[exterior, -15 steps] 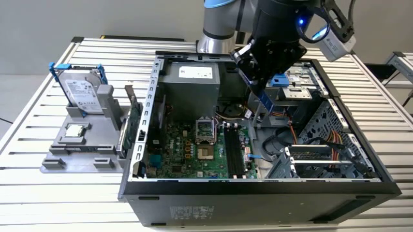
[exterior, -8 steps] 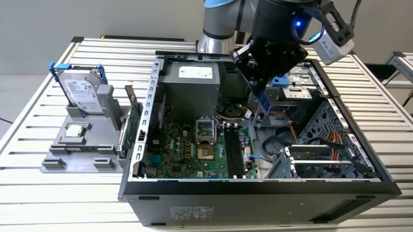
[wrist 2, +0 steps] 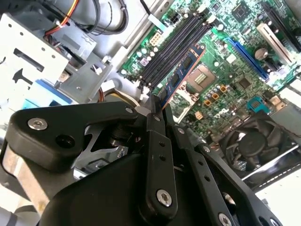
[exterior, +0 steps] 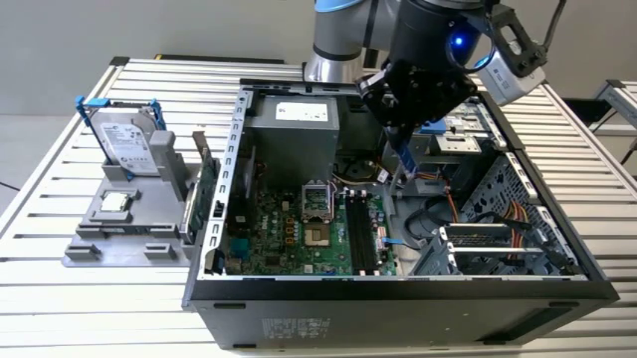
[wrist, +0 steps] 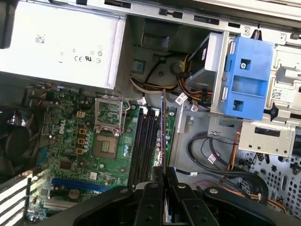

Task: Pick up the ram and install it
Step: 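Insert the ram into the slot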

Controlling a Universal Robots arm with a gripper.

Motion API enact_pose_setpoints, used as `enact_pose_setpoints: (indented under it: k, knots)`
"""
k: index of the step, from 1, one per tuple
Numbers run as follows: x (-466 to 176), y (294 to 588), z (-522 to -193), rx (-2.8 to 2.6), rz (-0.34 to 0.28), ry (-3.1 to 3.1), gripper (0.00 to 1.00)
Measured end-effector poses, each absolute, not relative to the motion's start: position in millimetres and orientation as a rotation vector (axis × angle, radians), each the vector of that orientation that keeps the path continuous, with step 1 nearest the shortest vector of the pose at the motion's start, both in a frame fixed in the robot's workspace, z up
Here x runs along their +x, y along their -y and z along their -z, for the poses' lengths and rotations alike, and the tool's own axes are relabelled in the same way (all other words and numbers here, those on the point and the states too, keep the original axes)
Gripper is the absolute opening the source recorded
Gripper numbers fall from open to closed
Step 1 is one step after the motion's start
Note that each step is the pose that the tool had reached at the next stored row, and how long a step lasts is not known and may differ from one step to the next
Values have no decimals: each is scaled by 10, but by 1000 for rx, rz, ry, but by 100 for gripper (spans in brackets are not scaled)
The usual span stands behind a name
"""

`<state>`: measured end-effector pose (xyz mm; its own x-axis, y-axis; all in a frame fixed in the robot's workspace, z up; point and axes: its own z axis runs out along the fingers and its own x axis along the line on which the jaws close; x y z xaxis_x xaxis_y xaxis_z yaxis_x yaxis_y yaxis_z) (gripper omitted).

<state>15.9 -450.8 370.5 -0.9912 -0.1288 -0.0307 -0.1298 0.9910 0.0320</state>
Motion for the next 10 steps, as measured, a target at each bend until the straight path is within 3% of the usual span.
enact_pose_setpoints:
  k: [10]
  knots:
    - [171,4508,-3626,-84,-51,-3110,0]
